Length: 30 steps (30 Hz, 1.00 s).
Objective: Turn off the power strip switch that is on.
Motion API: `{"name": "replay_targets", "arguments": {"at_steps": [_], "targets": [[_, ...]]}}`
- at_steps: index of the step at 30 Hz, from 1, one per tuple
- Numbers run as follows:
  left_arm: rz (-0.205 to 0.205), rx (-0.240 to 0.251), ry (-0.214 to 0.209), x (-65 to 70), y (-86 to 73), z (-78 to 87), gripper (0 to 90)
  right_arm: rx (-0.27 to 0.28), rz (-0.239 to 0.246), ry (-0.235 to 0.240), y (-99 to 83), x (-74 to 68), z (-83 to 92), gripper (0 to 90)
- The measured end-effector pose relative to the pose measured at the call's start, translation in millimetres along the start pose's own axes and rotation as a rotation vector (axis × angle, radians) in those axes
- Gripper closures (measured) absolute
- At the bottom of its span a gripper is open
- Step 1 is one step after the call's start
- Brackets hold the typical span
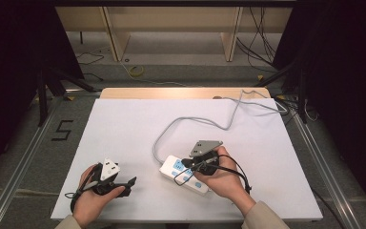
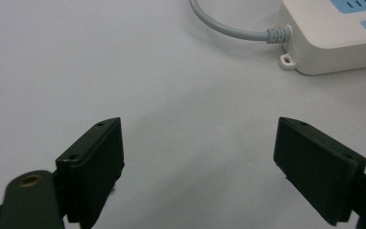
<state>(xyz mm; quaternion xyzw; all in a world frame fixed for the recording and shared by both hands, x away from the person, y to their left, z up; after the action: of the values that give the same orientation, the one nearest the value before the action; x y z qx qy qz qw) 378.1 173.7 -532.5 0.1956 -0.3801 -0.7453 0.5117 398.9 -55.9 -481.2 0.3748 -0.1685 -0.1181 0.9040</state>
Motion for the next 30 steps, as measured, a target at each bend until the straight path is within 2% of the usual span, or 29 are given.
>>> {"name": "replay_targets", "arguments": {"at_steps": [17, 30], "targets": [[0.009, 0.005, -0.002, 2.0, 0.1, -0.8, 17.0, -0.002, 0.002, 0.015, 4.6, -1.2, -4.0, 90.0], [0.005, 0.003, -0.002, 2.3, 0.3, -1.5, 17.0, -0.032, 0.001, 0.038, 0.3, -2.8, -9.3, 90.0]]}}
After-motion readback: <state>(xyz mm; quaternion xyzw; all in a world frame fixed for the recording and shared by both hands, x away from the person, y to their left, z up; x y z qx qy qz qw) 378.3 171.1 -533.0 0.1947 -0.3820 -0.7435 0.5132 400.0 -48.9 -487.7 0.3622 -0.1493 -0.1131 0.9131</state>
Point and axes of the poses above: each handheld gripper's, and its own axes: z roughly backward along the jaws, y roughly out of its top, x roughly to its right, the point moved 9 cm from there along -z, roughly forward along the jaws, and after that the axes turned 14 degrees about z, right-handed, at the moved point
